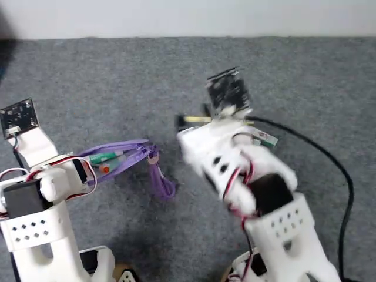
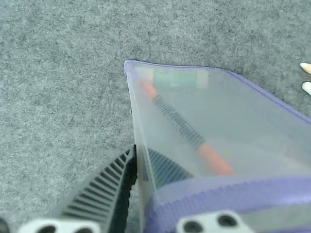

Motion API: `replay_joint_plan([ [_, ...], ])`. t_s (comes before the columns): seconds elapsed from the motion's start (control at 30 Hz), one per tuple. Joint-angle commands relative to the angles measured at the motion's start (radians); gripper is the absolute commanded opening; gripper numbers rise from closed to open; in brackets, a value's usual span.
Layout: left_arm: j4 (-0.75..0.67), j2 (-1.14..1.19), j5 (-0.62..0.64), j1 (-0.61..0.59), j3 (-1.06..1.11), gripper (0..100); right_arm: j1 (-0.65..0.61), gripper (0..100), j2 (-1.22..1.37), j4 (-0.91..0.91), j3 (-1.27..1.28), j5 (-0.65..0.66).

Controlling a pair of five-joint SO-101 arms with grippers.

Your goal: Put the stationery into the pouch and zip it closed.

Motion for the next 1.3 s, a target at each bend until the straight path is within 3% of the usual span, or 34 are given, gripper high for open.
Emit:
replay_joint_plan([
  [0.0,0.0,0.012,0.012,0.0,-0.001,1,0.15,19.2,0.11,0.081,-0.061,-0.002],
  [0.27,-0.002,0.015,0.012,0.0,0.004,1,0.216,19.5,0.453,0.116,-0.13,0.203],
  [0.5,-0.002,0.014,0.012,0.0,0.004,1,0.194,29.5,0.822,0.122,-0.381,0.341],
  [0.73,-0.002,0.014,0.012,0.0,0.004,1,0.171,29.9,1.156,0.127,-0.644,0.462],
  [1.03,-0.002,0.014,0.012,0.0,0.004,1,0.128,29.7,1.411,0.127,-0.85,0.489],
  [1.13,-0.002,0.014,0.012,0.0,0.004,1,0.117,22.7,1.454,0.127,-0.867,0.489],
  [1.27,-0.002,0.014,0.012,0.0,0.004,1,0.11,4.6,1.468,0.128,-0.865,0.489],
])
